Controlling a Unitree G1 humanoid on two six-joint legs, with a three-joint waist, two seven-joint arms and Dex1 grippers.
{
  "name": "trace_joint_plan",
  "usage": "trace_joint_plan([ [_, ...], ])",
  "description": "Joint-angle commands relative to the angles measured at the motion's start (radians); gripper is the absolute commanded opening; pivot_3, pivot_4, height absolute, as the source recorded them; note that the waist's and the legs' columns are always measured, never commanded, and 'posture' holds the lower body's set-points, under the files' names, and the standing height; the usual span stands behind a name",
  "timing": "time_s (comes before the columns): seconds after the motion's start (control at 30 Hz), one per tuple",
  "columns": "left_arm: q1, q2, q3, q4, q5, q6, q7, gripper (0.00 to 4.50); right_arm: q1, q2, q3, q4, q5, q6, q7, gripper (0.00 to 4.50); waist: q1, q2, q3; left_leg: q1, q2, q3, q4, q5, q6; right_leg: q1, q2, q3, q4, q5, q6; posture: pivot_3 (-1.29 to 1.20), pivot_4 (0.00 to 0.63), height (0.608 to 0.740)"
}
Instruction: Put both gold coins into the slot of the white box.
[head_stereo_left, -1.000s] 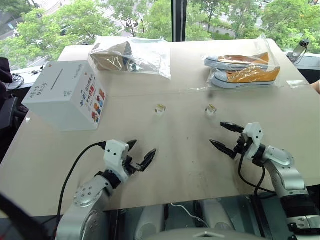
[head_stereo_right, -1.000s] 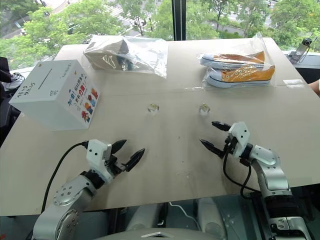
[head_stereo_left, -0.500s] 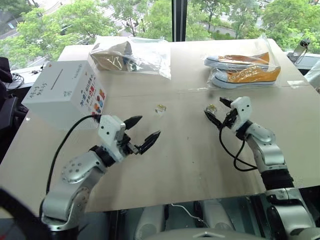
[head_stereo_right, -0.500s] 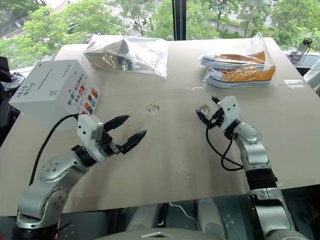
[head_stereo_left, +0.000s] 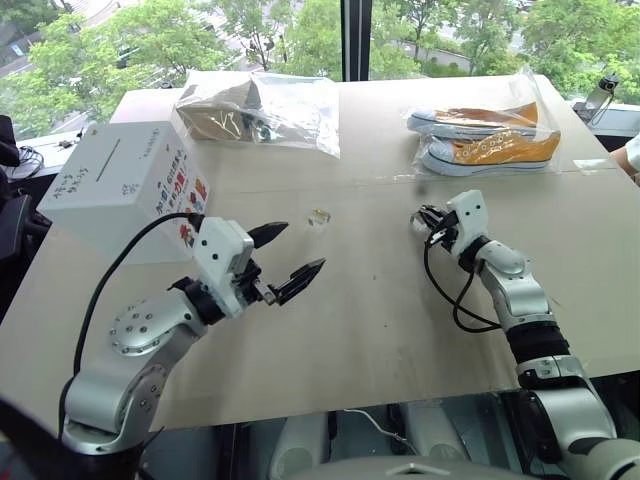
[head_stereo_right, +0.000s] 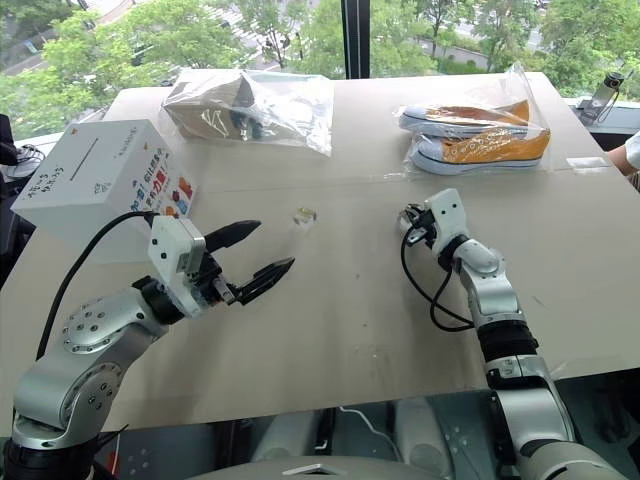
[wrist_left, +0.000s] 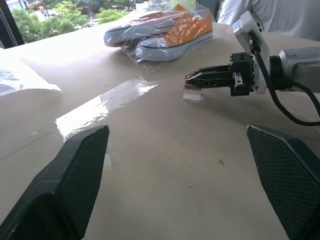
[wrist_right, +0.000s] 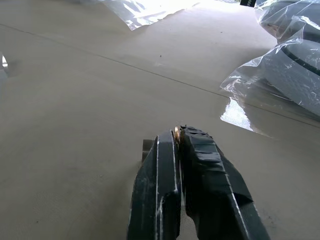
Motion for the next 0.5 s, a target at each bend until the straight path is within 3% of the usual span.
trace_joint_plan([
  [0.03, 0.000, -0.006, -0.005, -0.031, 0.007, -0.013, 0.010, 4.50, -0.008, 0.002, -0.033, -0.070, 0.055, 0.024, 0.019, 0.08, 0.000, 0.000, 0.000, 0.000, 0.000, 0.000, 0.000, 0.000, 0.000, 0.000, 0.000, 0.000, 0.000, 0.000, 0.000, 0.00, 0.150, 0.740],
  [0.1, -0.001, -0.016, -0.006, -0.029, 0.001, -0.011, 0.015, 4.50, -0.007, 0.017, -0.055, -0.098, 0.106, 0.057, 0.031, 0.08, 0.000, 0.000, 0.000, 0.000, 0.000, 0.000, 0.000, 0.000, 0.000, 0.000, 0.000, 0.000, 0.000, 0.000, 0.000, 0.00, 0.150, 0.740],
  [0.17, -0.026, -0.080, 0.007, -0.019, -0.068, 0.001, 0.054, 4.50, -0.009, 0.063, -0.111, -0.186, 0.262, 0.174, 0.052, 0.08, 0.000, 0.000, 0.000, 0.000, 0.000, 0.000, 0.000, 0.000, 0.000, 0.000, 0.000, 0.000, 0.000, 0.000, 0.000, 0.00, 0.150, 0.740],
  [0.33, -0.120, -0.318, 0.049, 0.017, -0.325, 0.037, 0.237, 4.50, -0.019, 0.153, -0.210, -0.425, 0.678, 0.536, 0.037, 0.08, 0.003, 0.000, 0.000, -0.001, 0.001, -0.003, 0.001, 0.000, 0.000, 0.000, -0.003, -0.001, 0.000, 0.000, 0.000, 0.00, 0.150, 0.740],
  [0.5, -0.198, -0.528, 0.018, 0.067, -0.518, 0.019, 0.373, 4.50, -0.069, 0.258, -0.257, -0.568, 1.049, 0.733, -0.113, 0.08, 0.002, 0.000, 0.000, -0.002, 0.000, -0.004, 0.001, 0.000, 0.000, 0.001, -0.003, -0.001, 0.001, 0.000, 0.000, 0.00, 0.150, 0.740],
])
